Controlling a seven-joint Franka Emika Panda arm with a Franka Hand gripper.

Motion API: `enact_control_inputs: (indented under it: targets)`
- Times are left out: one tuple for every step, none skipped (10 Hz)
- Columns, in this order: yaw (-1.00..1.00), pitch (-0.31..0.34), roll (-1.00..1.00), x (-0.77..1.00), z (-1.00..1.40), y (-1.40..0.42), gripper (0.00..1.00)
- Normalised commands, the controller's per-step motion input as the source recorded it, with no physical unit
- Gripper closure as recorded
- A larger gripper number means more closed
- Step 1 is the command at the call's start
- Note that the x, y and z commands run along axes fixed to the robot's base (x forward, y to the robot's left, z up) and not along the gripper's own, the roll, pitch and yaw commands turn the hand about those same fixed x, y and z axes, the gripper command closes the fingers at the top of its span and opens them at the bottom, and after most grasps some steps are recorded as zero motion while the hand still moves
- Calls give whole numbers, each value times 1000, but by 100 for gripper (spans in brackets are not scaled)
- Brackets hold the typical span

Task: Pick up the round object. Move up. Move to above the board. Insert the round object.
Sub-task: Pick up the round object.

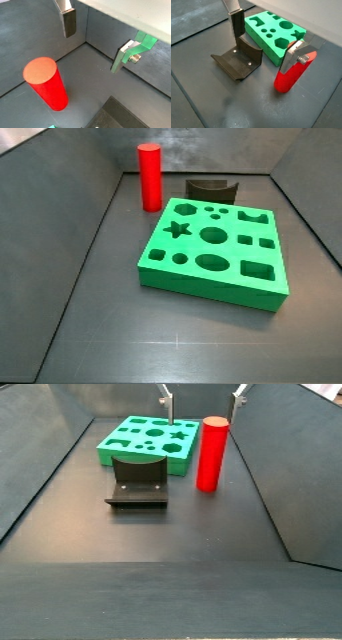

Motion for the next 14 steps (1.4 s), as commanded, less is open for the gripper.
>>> enact_control_inputs:
  targets:
    - [80,-74,0,-420,0,-274,0]
    - [237,-96,39,-520,0,-583,0]
    - [203,-96,47,-480,0,-689,0]
    - [214,-66,89,-369,0,-800,0]
    - [171,-1,73,-243,-114,-760,0]
    - [0,0,0,-14,-243,-354,0]
    - [0,0,0,14,-286,-94,0]
    - [0,47,0,234,-251,0,0]
    - [0,0,0,74,-237,0,0]
    - [54,-17,-17,-177,-326,-46,0]
    - [77,0,-16,-74,-449,-80,0]
    - [57,0,0,0,-709,-120,0]
    - [14,0,39,0,-786,-49,0]
    - [0,0,57,0,-591,0,0]
